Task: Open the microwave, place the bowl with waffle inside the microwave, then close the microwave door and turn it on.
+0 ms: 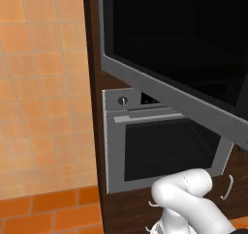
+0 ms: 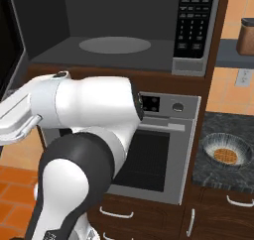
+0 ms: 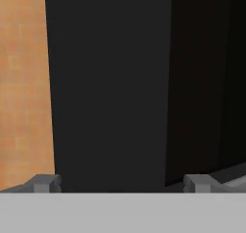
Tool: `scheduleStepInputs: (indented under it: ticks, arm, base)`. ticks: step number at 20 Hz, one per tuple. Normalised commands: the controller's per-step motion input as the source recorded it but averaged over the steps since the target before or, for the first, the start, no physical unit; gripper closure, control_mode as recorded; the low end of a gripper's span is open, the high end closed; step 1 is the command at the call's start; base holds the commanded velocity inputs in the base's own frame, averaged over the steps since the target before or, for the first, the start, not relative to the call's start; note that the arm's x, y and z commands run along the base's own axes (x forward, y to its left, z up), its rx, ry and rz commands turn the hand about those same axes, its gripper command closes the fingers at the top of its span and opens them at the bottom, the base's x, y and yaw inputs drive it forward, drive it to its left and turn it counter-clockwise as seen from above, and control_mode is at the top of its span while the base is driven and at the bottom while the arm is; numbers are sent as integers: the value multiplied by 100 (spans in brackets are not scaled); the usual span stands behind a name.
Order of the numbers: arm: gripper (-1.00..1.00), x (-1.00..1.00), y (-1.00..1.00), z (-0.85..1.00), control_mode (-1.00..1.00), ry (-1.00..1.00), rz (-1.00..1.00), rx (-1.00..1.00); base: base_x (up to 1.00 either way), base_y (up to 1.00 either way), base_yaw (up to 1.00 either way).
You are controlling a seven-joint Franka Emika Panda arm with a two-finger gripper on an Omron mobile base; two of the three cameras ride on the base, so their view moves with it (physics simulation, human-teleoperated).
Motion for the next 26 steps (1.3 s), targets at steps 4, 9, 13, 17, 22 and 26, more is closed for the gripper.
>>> scheduleStepInputs:
  ticks: [4,9,13,17,22,26]
  arm:
    - [-100,30,69,0,-100,0,-7,0]
    - [-100,45,39,0,-100,0,0,0]
    - [-100,52,44,0,-100,0,0,0]
    - [-100,42,76,-1,-100,0,-1,-4]
    - [-100,28,82,0,-100,0,-1,-3]
    - [-100,33,71,0,-100,0,0,-1]
  base:
    - [0,0,0]
    - [0,0,0]
    - [0,0,0]
    - [0,0,0]
    - [0,0,0]
    - [0,0,0]
